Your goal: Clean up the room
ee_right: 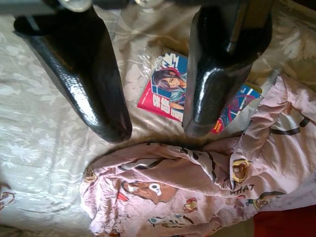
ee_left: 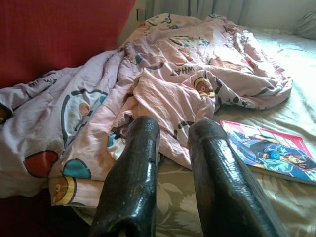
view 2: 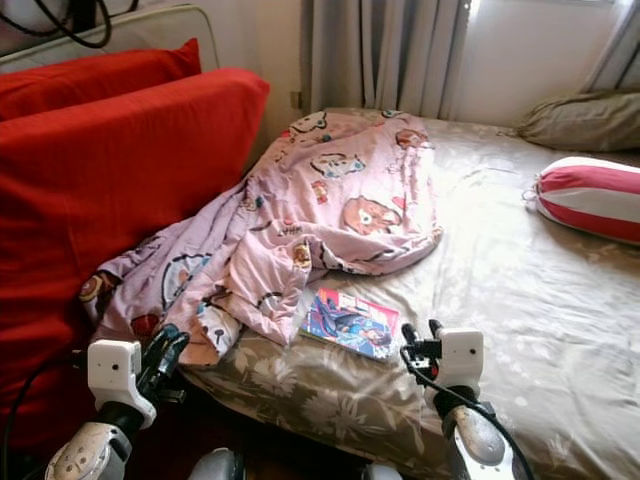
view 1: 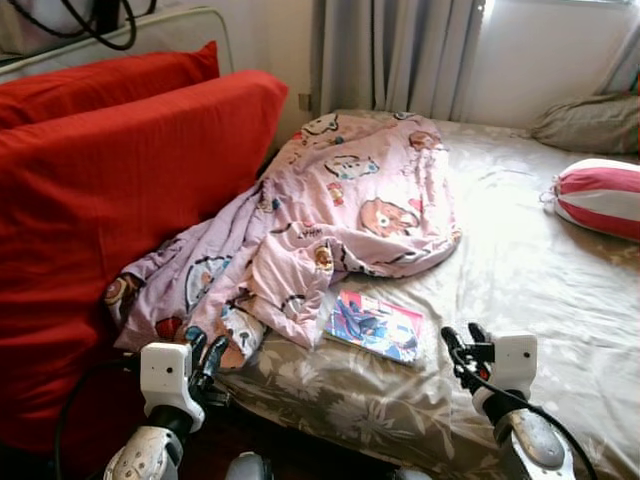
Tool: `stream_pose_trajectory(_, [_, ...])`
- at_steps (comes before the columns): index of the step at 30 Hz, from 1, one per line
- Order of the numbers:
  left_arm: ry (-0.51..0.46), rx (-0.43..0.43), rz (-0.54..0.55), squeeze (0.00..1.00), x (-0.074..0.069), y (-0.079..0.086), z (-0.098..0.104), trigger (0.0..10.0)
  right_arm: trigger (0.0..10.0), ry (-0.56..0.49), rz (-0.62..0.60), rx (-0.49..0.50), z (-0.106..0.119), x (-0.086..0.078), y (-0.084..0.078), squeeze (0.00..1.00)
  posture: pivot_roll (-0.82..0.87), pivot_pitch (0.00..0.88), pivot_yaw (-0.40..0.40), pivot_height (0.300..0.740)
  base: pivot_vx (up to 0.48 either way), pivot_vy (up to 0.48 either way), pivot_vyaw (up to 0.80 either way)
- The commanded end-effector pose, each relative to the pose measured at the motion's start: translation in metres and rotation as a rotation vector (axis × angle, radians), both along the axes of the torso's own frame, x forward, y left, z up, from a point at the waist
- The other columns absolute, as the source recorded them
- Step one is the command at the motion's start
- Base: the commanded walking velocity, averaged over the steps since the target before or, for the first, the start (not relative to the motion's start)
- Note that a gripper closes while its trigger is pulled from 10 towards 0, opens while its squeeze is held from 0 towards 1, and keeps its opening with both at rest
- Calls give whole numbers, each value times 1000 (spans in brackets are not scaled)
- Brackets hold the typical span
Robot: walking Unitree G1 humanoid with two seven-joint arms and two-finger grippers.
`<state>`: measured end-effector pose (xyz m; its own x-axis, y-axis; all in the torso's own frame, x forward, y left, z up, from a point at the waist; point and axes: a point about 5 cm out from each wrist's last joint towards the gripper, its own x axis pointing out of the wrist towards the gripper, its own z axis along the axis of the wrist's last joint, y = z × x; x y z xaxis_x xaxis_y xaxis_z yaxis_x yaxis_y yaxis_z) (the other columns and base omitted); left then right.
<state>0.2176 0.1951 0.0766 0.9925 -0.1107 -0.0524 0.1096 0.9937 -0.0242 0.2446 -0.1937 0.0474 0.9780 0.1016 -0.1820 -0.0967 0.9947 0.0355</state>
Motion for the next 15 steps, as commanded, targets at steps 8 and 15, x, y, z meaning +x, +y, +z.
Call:
stream_pose_trajectory(8, [-26, 2, 1, 0, 1, 0, 6, 10000, 10000, 21, 28, 66, -2, 3, 7, 0, 26, 0, -5, 630, 0, 0, 0])
stream_pose_trajectory(15, [-29, -1, -3, 0, 1, -1, 6, 10000, 10000, 37, 33, 91, -5, 5, 9, 0, 32, 0, -4, 630, 144, 0, 0])
